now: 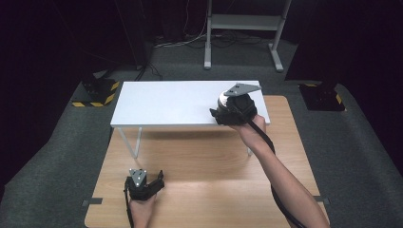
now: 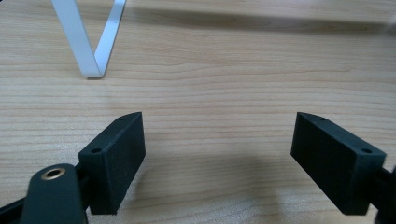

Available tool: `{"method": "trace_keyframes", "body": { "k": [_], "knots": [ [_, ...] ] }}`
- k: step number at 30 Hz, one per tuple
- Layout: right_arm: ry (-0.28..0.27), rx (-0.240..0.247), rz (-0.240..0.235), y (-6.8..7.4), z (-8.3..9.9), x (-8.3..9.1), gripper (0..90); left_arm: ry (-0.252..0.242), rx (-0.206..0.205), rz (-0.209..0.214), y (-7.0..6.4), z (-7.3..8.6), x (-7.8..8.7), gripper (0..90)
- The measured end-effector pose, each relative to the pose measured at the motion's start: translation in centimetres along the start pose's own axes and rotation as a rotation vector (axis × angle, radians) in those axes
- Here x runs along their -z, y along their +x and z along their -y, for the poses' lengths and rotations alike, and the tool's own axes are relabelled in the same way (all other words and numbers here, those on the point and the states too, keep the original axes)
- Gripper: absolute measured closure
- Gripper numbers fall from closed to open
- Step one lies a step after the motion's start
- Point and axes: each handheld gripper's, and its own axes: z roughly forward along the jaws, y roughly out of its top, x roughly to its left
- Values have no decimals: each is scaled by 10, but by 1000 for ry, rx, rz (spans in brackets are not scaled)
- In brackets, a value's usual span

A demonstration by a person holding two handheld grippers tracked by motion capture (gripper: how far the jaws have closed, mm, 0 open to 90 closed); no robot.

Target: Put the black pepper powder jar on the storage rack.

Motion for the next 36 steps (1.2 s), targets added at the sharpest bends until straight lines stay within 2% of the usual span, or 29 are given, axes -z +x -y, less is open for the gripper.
{"method": "trace_keyframes", "body": {
  "k": [9, 14, 18, 23, 25, 36],
  "knots": [
    [29, -47, 28, -8, -18, -26, 309, -14, 1, -11, -2, 2, 0, 179],
    [61, -76, 24, -12, -28, -40, 309, -15, 0, -9, -2, 3, 1, 179],
    [80, -73, 18, -12, -33, -49, 309, -16, -2, -9, -2, 3, 1, 178],
    [89, -91, 0, -17, -37, -54, 308, -27, -7, -13, -3, 5, 2, 172],
    [92, -112, -13, -22, -37, -56, 308, -22, 2, -19, -4, 4, 1, 172],
    [73, -111, -12, -24, -34, -59, 307, -36, -3, -11, -2, 6, 2, 168]
  ]
}}
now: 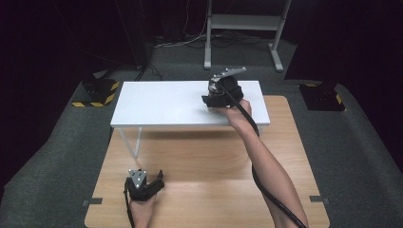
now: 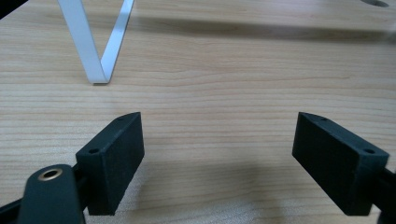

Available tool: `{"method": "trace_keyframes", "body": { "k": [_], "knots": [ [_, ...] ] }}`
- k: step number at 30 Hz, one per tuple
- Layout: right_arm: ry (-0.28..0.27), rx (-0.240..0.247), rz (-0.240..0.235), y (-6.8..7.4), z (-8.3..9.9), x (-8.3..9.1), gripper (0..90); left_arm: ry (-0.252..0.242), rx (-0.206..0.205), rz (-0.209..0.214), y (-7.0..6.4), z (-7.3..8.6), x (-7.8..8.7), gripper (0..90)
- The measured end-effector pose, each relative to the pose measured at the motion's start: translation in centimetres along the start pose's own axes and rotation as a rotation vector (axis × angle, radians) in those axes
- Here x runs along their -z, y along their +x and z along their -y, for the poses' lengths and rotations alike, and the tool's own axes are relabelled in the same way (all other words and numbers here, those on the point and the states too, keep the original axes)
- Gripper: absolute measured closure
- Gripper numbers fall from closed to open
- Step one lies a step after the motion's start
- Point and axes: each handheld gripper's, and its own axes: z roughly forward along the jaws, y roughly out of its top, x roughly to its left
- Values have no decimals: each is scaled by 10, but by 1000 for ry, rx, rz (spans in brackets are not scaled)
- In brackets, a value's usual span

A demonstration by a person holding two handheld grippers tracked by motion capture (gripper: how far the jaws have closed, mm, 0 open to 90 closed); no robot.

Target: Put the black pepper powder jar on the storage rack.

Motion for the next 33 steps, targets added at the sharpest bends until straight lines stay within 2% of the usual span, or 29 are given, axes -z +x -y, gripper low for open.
{"method": "trace_keyframes", "body": {
  "k": [8, 15, 22, 27, 30, 31, 33],
  "knots": [
    [-10, -6, 10, 2, 3, 0, 296, -3, -1, 2, 0, 1, 0, 167],
    [-27, -24, 21, 2, 11, 5, 194, -10, 0, 7, 1, 2, 0, 164],
    [-52, 3, 32, 3, 28, 20, 176, -9, -4, 11, 2, 2, 0, 163],
    [-87, 11, 57, 9, 51, 40, 185, -11, -7, 19, 3, 2, 1, 161],
    [-128, 9, 40, 10, 72, 57, 186, -6, -11, 22, 3, 1, 1, 162],
    [-128, 9, 40, 10, 72, 57, 186, -6, -11, 22, 3, 1, 1, 161],
    [-162, 23, 13, 11, 101, 78, 186, -8, -13, 22, 4, 2, 1, 160]
  ]
}}
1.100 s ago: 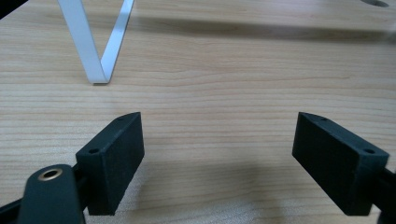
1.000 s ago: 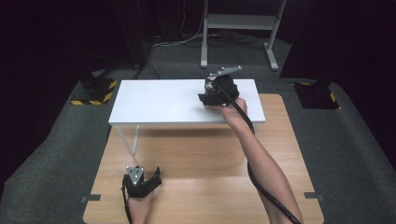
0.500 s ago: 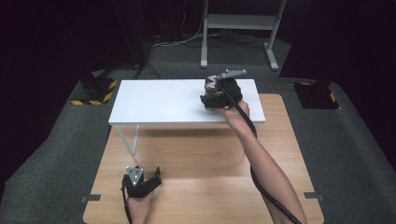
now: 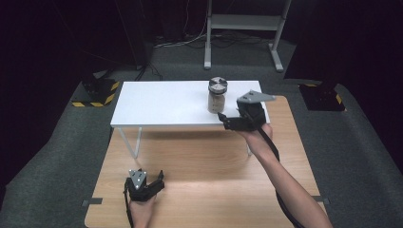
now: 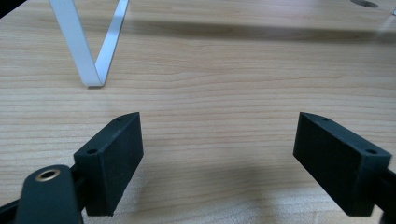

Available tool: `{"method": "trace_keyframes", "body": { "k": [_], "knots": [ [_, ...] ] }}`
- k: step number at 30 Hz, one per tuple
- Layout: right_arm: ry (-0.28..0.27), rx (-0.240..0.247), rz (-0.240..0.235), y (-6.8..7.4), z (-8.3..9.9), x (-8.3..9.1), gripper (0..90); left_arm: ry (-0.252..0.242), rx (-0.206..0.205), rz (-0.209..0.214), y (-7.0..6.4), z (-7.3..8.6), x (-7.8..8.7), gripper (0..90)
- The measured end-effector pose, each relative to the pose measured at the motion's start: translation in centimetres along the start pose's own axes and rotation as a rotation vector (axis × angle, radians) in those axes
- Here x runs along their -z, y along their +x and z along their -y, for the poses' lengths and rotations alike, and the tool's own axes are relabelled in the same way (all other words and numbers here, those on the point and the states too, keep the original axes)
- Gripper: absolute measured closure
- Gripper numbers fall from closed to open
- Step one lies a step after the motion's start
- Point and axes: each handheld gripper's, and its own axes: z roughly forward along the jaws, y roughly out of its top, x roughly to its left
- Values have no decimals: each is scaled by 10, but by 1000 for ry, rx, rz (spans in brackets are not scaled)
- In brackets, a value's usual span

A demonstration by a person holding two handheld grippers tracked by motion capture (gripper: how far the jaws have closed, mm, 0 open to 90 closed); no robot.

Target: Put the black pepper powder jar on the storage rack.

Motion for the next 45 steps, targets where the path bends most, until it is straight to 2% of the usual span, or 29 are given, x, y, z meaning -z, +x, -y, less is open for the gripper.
{"method": "trace_keyframes", "body": {
  "k": [3, 5, 9, 12, 13, 16, 18, 21, 24, 28, 29, 30, 31, 33, 39, 45],
  "knots": [
    [-18, 13, -23, 2, 35, 25, 190, 0, 0, 0, 0, 0, 0, 160],
    [-20, 37, -13, 7, 64, 41, 196, 0, -1, 0, 0, 0, 0, 159],
    [29, 45, 17, 14, 114, 61, 205, 2, -3, -2, -1, 0, 0, 159],
    [57, -19, 25, 9, 150, 72, 205, 5, -3, -5, -1, -1, 0, 159],
    [65, -47, 42, 7, 163, 76, 205, 6, -3, -6, -1, -1, 0, 159],
    [86, -114, 86, 0, 188, 82, 205, 9, -2, -10, -2, -1, 0, 158],
    [93, -138, 123, -4, 200, 83, 205, 10, 1, -13, -3, -1, -1, 157],
    [101, -192, 185, -13, 220, 81, 205, 13, 7, -23, -4, -2, -1, 155],
    [114, -284, 247, -23, 241, 72, 202, 16, 9, -26, -4, -3, -1, 154],
    [76, -395, 256, -31, 267, 67, 205, 27, 5, -30, -5, -4, -2, 155],
    [75, -383, 280, -26, 266, 66, 208, 25, 4, -30, -5, -4, -2, 155],
    [37, -370, 280, -23, 271, 68, 211, 28, 5, -31, -5, -4, -2, 155],
    [25, -387, 263, -24, 273, 69, 207, 27, 5, -31, -5, -4, -2, 155],
    [38, -368, 277, -20, 272, 69, 205, 26, 5, -32, -5, -4, -2, 155],
    [37, -361, 268, -19, 273, 70, 195, 28, 7, -33, -5, -4, -2, 155],
    [44, -339, 272, -9, 274, 71, 187, 25, 7, -32, -5, -4, -1, 156]
  ]
}}
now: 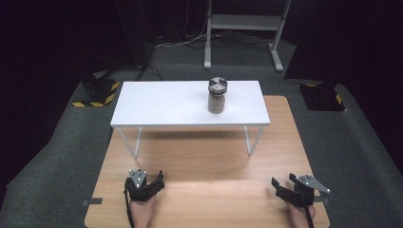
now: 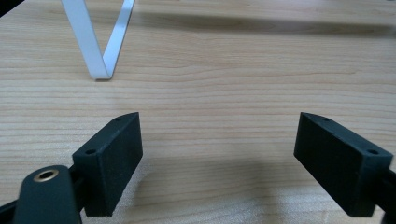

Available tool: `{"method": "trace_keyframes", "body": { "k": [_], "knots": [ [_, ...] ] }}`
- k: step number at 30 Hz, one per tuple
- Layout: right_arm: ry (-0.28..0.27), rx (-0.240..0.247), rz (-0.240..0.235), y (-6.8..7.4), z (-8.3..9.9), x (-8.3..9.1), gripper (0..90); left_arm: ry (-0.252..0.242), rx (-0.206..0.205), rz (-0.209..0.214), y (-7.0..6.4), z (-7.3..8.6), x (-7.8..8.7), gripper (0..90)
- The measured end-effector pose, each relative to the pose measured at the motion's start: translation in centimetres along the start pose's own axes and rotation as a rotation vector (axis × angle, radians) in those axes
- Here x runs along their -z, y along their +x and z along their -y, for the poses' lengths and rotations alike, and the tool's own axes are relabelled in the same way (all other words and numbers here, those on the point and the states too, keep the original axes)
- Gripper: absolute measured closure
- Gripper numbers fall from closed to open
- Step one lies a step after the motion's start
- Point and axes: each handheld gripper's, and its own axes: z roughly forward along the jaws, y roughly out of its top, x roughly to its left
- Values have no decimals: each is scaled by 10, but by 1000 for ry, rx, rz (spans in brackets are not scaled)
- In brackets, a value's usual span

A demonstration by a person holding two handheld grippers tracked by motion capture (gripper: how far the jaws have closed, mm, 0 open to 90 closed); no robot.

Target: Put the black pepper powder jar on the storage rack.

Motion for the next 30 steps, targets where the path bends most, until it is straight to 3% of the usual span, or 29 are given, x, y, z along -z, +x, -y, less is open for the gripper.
{"method": "trace_keyframes", "body": {
  "k": [7, 30],
  "knots": [
    [3, 31, 3, 9, 4, 3, 183, 2, 1, 1, 0, 0, 0, 156],
    [50, 61, 15, 14, -3, -2, 178, 6, 0, -2, 0, -1, 0, 157]
  ]
}}
